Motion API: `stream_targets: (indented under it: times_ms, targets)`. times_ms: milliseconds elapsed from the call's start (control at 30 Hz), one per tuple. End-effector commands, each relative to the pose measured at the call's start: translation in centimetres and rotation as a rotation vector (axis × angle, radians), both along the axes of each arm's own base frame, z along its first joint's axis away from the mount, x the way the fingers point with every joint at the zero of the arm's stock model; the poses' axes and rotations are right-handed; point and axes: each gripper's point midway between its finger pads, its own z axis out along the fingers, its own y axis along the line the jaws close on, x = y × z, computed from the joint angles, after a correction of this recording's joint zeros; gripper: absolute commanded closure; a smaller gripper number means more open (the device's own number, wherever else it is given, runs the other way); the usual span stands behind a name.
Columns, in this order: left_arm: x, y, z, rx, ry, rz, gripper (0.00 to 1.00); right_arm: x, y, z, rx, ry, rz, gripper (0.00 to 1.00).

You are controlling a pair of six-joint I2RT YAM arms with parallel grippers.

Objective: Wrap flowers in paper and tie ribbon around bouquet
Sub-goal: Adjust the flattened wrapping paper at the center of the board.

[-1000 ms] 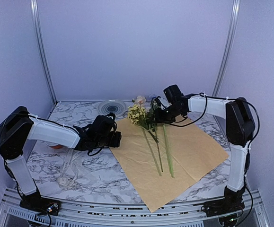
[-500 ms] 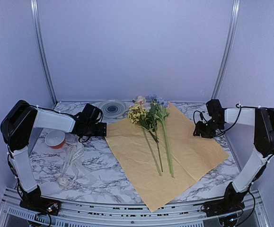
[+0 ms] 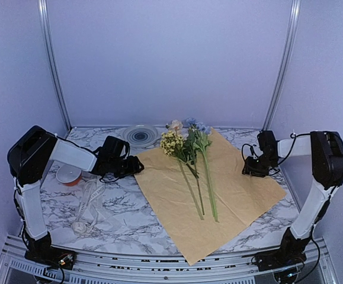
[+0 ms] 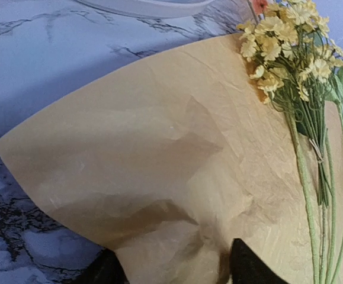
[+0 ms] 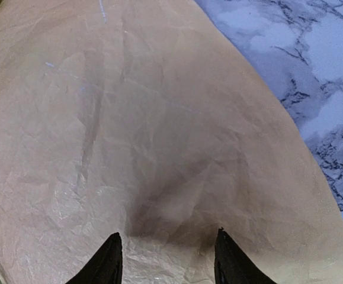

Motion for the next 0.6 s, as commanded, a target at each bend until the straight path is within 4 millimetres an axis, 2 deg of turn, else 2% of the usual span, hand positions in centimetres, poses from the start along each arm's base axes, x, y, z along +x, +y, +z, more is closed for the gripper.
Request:
stream_targets:
  times_ms: [0, 67, 133, 333, 400, 500, 567]
  targets:
    - [-1.0, -0.5, -1.1, -0.045, 0.036, 0.0, 0.54, 0.2, 0.0, -1.9, 0.006, 0.027, -0.007, 0.49]
    - [-0.9, -0.7, -0.3, -0.066, 0.005, -0.003, 0.74, 0.6, 0.2, -2.2, 0.016, 0.029, -0.001, 0.49]
    - [-0.9, -0.4, 0.4, -0.077, -0.018, 0.008, 1.0, 1.1, 0.5, -2.4, 0.026, 0.029, 0.007, 0.5]
    - [-2.3, 3.7, 1.4, 0.006, -0.082, 0.132, 1.0, 3.3, 2.0, -0.9, 0.037, -0.015, 0.044, 0.52]
    - [-3.0, 4.2, 1.8, 0.008, -0.089, 0.128, 1.0, 3.8, 2.7, -0.1, 0.019, -0.031, 0.063, 0.52]
    - [-3.9, 4.4, 1.1, 0.021, -0.077, 0.108, 1.0, 4.1, 3.9, 1.5, -0.018, -0.051, 0.1, 0.52]
    - [-4.0, 4.4, 1.0, 0.028, -0.079, 0.095, 0.94, 4.0, 5.2, 3.6, -0.052, -0.086, 0.132, 0.52]
